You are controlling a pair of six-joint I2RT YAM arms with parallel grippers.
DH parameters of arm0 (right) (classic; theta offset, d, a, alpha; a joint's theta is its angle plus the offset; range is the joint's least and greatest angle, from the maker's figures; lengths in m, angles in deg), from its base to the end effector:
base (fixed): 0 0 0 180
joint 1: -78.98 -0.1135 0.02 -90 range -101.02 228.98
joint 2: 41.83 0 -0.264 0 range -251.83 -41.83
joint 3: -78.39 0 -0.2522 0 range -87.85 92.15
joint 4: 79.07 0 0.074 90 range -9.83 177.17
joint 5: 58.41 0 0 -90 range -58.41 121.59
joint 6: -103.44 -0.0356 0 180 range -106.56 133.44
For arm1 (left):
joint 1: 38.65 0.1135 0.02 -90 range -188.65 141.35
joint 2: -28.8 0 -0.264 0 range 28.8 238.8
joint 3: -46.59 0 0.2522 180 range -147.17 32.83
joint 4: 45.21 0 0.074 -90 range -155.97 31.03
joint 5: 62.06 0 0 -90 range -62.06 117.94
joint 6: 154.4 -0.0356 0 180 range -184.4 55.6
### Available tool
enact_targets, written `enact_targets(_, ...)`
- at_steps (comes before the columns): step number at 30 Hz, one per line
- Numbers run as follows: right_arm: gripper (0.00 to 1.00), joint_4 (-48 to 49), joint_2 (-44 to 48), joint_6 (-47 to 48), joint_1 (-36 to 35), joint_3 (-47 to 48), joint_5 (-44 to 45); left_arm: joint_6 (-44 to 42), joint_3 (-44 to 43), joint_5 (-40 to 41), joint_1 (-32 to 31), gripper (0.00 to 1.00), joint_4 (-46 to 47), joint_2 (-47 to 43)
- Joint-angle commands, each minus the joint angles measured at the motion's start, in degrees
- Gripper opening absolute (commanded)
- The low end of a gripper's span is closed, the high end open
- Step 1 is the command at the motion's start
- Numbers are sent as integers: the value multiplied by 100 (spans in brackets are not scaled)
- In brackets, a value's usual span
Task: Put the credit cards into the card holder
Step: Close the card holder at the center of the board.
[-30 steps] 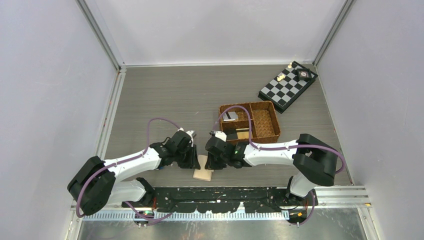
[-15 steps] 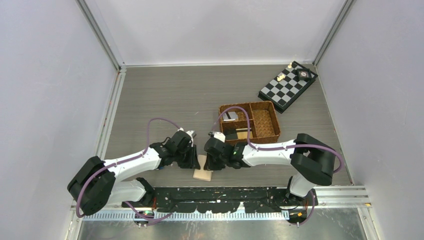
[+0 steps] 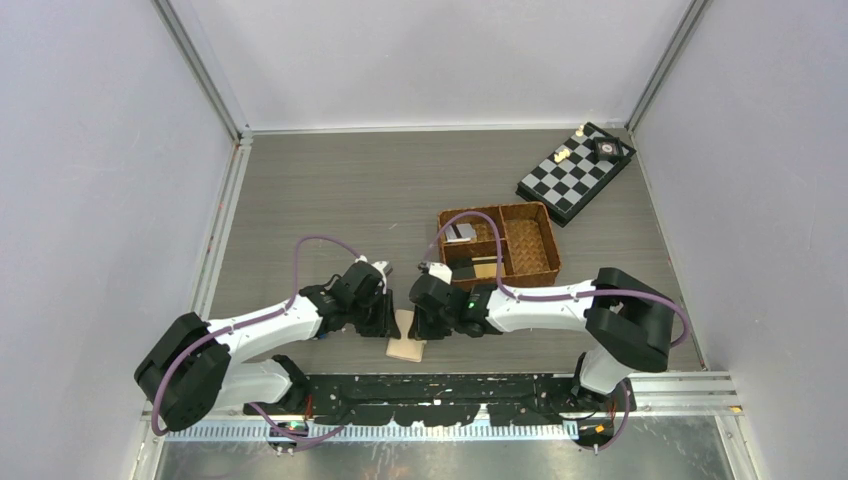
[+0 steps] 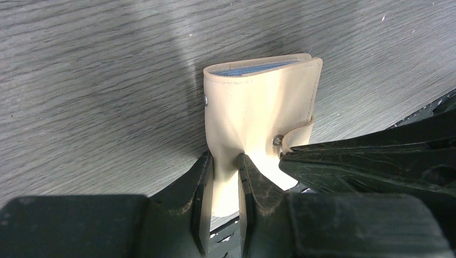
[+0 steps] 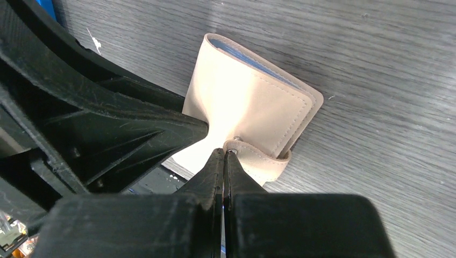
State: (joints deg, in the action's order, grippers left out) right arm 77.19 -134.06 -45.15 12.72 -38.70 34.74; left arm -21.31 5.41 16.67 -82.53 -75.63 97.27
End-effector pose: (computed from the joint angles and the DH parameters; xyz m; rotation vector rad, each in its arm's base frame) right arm 0.1290 0.2885 0.1662 -0.1555 2.6900 0.7634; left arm 0.1432 -0.1474 0.1514 0.0982 2.7676 -0.7496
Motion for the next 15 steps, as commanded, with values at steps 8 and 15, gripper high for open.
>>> enact_targets(8, 1, 220, 427, 138, 12, -102, 232, -99, 168, 345, -86, 1, -273, 123)
enact_targets(15, 0, 292, 248, 160, 8, -61, 253, -108, 158, 353, -86, 1, -290, 114)
